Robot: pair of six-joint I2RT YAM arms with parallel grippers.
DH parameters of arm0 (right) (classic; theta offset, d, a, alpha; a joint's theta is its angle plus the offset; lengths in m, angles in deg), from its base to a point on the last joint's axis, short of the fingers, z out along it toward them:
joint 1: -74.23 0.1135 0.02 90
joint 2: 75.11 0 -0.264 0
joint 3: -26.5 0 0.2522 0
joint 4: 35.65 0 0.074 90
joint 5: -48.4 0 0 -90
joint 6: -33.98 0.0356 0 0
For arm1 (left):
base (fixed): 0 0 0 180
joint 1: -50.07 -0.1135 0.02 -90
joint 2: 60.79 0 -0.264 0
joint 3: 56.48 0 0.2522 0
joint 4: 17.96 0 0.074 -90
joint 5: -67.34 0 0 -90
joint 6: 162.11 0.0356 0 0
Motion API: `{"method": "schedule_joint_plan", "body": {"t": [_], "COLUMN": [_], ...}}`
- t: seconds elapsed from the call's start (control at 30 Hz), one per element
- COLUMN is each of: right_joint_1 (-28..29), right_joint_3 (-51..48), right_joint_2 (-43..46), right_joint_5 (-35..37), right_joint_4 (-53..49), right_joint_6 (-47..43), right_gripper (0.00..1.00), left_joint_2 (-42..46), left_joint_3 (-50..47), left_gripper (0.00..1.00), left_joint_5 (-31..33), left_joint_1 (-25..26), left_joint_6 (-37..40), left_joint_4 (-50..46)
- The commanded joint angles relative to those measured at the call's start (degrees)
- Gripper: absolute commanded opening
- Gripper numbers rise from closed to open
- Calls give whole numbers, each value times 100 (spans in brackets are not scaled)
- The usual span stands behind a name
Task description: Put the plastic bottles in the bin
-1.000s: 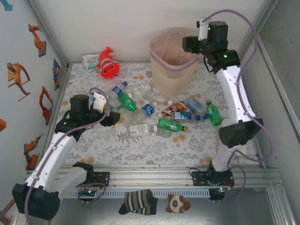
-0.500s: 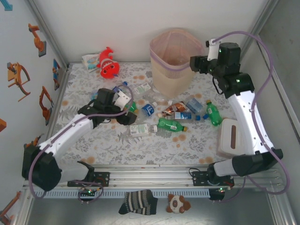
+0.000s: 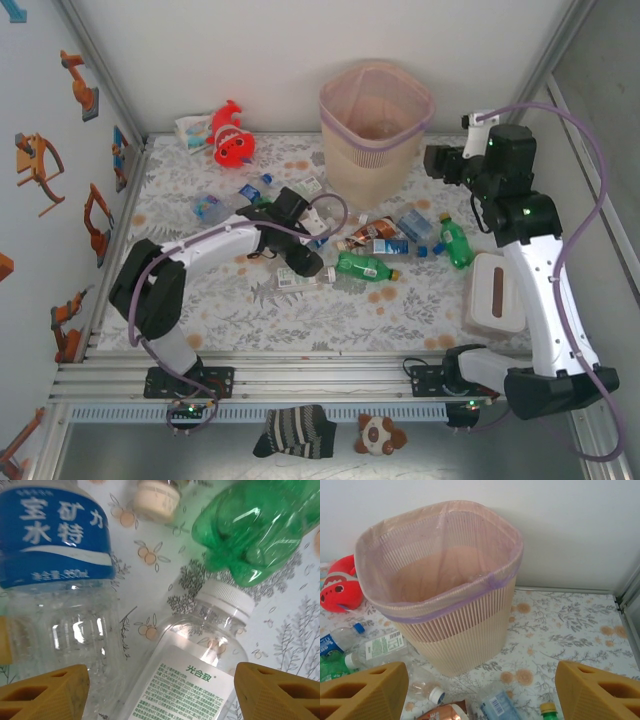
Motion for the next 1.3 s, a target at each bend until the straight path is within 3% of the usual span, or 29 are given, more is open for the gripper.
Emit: {"method": "schedule_joint_plan", "body": {"t": [0.0,0.27,1.27], "right_joint_1": [-33,-37,-33], "right_joint_3": [-111,-158,-69], "right_joint_2": [116,173,163], "right_joint_5": [91,-10,-201], "right_joint_4": [-108,-223,-393], "right_joint_6": [110,175,290], "right_gripper": [76,76,76], "left_joint_2": [-238,-670,-292], "left_joint_3": [288,499,358], "left_gripper": [76,78,87], "left_joint_5": [251,869,539], "left_joint_1": [173,326,303], "left_joint_6": [407,622,636], "left_joint_4": [-715,-1120,-1794]}}
